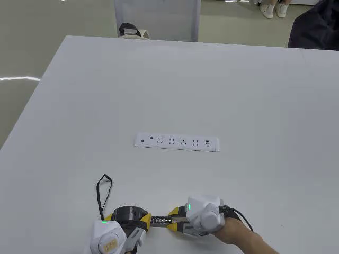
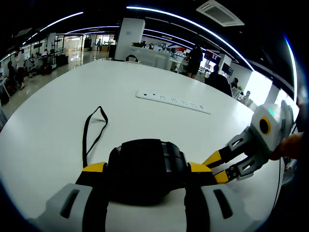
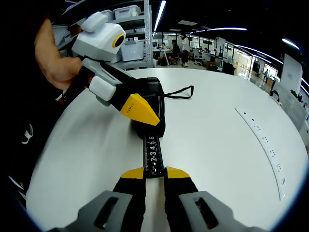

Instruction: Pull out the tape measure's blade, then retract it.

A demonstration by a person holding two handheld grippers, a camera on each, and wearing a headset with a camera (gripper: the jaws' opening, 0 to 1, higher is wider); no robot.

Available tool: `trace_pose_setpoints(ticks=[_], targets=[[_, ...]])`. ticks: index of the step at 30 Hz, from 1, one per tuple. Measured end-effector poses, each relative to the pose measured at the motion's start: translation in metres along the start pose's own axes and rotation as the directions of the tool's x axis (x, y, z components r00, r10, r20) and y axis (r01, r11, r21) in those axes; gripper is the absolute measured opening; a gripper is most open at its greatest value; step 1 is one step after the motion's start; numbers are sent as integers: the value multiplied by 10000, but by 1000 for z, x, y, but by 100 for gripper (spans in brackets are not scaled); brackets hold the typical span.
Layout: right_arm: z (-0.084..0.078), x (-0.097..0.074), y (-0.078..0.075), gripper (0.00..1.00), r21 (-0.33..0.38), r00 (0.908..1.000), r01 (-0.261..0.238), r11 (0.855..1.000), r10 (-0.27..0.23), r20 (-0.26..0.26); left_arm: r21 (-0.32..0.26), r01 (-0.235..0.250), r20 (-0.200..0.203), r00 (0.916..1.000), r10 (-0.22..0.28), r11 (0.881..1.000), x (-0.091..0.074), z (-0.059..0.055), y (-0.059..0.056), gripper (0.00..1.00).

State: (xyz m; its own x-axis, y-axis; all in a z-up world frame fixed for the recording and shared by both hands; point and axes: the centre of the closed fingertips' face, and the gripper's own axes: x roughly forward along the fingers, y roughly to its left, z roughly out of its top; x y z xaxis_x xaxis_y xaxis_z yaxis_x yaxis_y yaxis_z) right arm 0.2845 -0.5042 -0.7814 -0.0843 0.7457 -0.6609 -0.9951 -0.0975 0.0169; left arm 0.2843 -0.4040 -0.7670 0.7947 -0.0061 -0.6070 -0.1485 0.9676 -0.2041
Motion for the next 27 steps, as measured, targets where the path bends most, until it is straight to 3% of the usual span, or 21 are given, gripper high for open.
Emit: trace_pose_setpoints(ticks=[27], targets=[[21,30,4,12,70,9992,-236,9997,233,329,-244,389,-92,9992,-391,9989,0,1,2,60]])
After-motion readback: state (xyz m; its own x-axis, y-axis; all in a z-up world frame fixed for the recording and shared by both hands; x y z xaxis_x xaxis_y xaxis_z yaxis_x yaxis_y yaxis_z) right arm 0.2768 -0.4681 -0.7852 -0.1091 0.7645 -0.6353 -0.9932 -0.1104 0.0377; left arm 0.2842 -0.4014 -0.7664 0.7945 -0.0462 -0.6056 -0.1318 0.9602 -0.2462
